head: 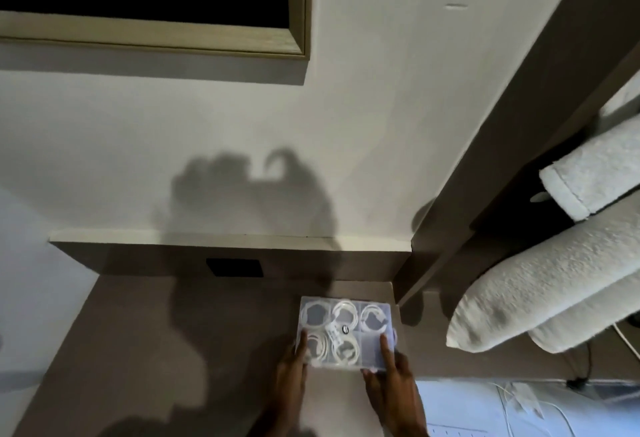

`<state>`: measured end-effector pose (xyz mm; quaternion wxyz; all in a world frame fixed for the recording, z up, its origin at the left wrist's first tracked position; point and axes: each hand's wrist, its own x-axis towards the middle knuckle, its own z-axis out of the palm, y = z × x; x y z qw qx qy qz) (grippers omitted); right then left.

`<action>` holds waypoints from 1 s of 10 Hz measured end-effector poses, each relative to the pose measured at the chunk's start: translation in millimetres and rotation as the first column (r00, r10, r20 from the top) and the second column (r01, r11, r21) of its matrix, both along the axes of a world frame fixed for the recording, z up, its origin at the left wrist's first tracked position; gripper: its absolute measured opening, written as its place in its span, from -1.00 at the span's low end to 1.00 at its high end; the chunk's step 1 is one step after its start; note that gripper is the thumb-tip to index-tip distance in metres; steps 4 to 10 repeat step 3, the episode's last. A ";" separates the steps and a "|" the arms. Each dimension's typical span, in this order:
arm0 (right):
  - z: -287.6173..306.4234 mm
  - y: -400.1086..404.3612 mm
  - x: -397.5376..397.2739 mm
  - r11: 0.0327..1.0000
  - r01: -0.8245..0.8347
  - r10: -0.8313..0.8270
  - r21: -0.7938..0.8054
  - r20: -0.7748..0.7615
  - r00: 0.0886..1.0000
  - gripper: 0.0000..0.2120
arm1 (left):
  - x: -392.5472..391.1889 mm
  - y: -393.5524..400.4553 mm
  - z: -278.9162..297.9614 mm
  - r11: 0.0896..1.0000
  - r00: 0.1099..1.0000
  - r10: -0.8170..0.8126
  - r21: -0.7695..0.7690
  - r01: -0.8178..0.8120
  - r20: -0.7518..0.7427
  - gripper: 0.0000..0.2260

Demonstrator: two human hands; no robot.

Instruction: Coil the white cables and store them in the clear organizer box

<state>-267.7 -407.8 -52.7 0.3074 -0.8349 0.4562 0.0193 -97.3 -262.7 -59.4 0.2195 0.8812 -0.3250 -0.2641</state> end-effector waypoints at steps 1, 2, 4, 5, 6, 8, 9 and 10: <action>-4.7 -29.5 16.6 0.999 -0.034 0.035 -0.017 0.033 0.999 -0.09 | 20.6 -23.9 -14.3 0.997 0.994 -0.073 -0.016 0.075 0.078 -0.38; -18.3 -56.7 21.4 0.998 -0.056 0.058 -0.041 0.049 0.997 -0.04 | 32.3 -39.8 -9.8 0.990 0.990 -0.138 0.010 0.138 0.028 -0.32; -17.3 -49.7 20.0 0.972 -0.108 0.110 -0.210 0.002 0.994 -0.08 | 24.6 -34.5 12.6 0.990 0.988 -0.142 0.037 0.140 0.057 -0.23; -17.3 -49.7 20.0 0.972 -0.108 0.110 -0.210 0.002 0.994 -0.08 | 24.6 -34.5 12.6 0.990 0.988 -0.142 0.037 0.140 0.057 -0.23; -17.3 -49.7 20.0 0.972 -0.108 0.110 -0.210 0.002 0.994 -0.08 | 24.6 -34.5 12.6 0.990 0.988 -0.142 0.037 0.140 0.057 -0.23; -17.3 -49.7 20.0 0.972 -0.108 0.110 -0.210 0.002 0.994 -0.08 | 24.6 -34.5 12.6 0.990 0.988 -0.142 0.037 0.140 0.057 -0.23; -17.3 -49.7 20.0 0.972 -0.108 0.110 -0.210 0.002 0.994 -0.08 | 24.6 -34.5 12.6 0.990 0.988 -0.142 0.037 0.140 0.057 -0.23; -17.3 -49.7 20.0 0.972 -0.108 0.110 -0.210 0.002 0.994 -0.08 | 24.6 -34.5 12.6 0.990 0.988 -0.142 0.037 0.140 0.057 -0.23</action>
